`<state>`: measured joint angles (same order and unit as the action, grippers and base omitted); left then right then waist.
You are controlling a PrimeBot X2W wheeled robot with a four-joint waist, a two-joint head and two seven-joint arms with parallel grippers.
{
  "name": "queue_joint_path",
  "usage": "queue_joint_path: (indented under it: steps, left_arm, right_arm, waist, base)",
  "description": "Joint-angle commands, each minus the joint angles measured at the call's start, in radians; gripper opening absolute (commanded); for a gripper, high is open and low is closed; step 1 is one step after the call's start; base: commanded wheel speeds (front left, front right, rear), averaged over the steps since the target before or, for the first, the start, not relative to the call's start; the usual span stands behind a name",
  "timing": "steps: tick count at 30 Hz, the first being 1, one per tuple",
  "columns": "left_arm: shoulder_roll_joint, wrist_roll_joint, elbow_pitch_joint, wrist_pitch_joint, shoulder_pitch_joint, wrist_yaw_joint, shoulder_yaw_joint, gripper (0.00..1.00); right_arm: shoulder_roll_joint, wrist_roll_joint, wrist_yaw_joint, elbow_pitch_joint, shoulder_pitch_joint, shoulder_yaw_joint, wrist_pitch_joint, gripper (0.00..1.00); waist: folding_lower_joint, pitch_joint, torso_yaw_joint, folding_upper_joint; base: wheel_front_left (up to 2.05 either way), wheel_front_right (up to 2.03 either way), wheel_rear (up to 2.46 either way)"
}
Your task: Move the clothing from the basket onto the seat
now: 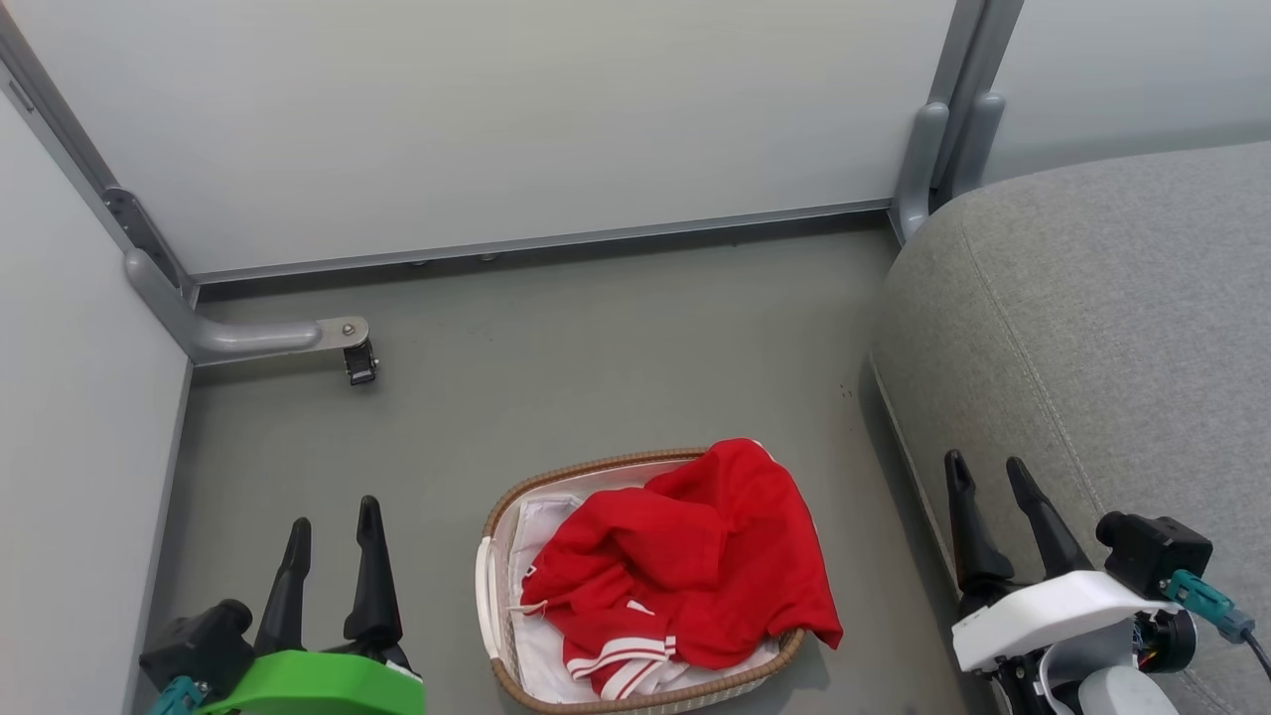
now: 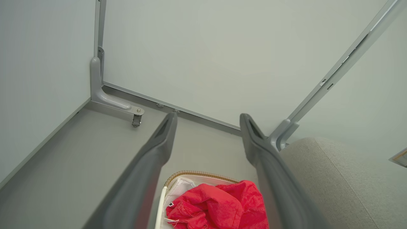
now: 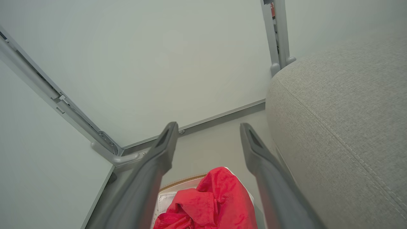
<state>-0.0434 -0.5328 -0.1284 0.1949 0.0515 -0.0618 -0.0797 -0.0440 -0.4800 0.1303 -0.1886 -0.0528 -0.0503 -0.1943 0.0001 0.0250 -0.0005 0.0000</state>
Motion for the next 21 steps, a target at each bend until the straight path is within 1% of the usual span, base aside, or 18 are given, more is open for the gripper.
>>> queue_joint_path:
  steps: [1, 21]
  left_arm:
    - [-0.008, 0.027, 0.004, 0.008, 0.011, 0.005, -0.003, 1.00]
    - [-0.009, 0.157, -0.047, 0.047, 0.024, 0.011, -0.031, 1.00]
  right_arm:
    - [-0.006, 0.027, 0.001, 0.003, 0.005, -0.004, -0.009, 1.00]
    - [-0.008, 0.180, 0.001, -0.019, 0.009, -0.028, -0.049, 1.00]
  waist:
    - [-0.0001, 0.000, 0.000, 0.0000]
    - [-0.0001, 0.006, 0.004, 0.0000]
  base:
    - [0.00, 0.00, 0.00]
    - [0.00, 0.00, 0.00]
